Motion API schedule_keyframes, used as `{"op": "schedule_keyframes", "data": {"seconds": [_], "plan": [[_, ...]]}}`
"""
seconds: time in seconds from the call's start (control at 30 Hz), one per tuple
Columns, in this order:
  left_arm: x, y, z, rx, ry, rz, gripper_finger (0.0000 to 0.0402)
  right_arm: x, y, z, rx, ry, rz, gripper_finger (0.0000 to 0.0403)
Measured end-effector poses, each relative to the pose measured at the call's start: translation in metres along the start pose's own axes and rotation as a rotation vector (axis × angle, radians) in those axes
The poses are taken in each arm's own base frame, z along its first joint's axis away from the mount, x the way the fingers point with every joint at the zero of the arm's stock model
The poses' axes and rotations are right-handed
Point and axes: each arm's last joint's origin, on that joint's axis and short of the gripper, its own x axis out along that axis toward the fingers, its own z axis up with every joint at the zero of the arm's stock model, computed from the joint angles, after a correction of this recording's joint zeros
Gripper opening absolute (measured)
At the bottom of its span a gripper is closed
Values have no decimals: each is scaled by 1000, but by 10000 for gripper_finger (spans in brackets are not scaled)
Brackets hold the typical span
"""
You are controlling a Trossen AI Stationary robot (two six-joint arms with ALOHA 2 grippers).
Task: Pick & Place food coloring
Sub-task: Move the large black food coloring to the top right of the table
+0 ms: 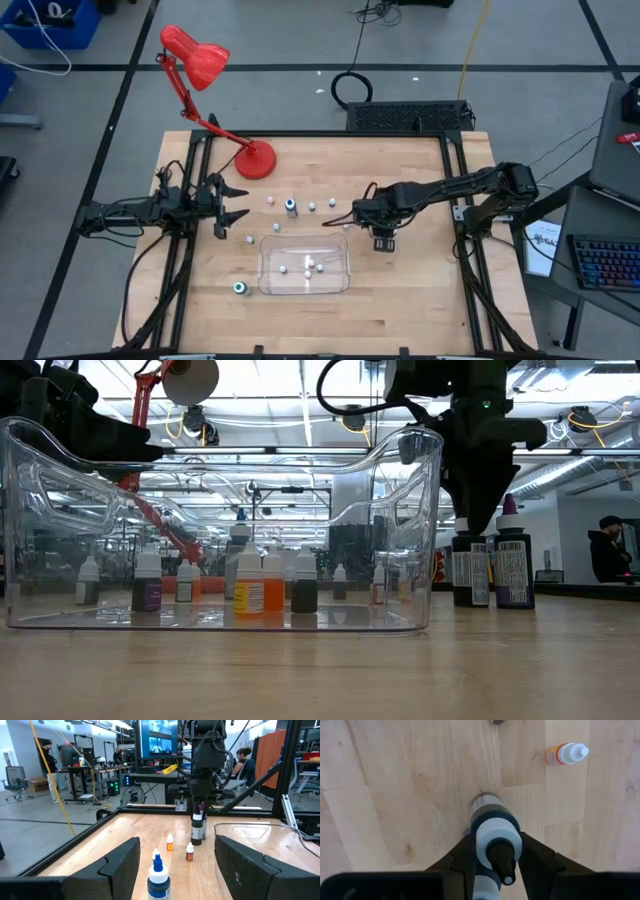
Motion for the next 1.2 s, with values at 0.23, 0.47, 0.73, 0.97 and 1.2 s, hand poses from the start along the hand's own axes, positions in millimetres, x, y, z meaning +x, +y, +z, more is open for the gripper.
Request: {"op": "schedule_keyframes", "data": {"seconds": [0.23,0.47,0.73,0.97,1.2], "plan": [[0,0,0,0,0,0,257,-1,-6,2,-69,-11,-53,105],[0,0,0,0,0,0,257,-12,-41,2,-12,-26,-69,105],[0,0,0,0,0,0,257,-23,-97,-11,105,-21,-89,105],[0,0,0,0,0,0,257,-22,-148,-23,209,-44,-73,105],[0,0,0,0,0,0,257,-23,-182,-32,297,-137,-27,105]]}}
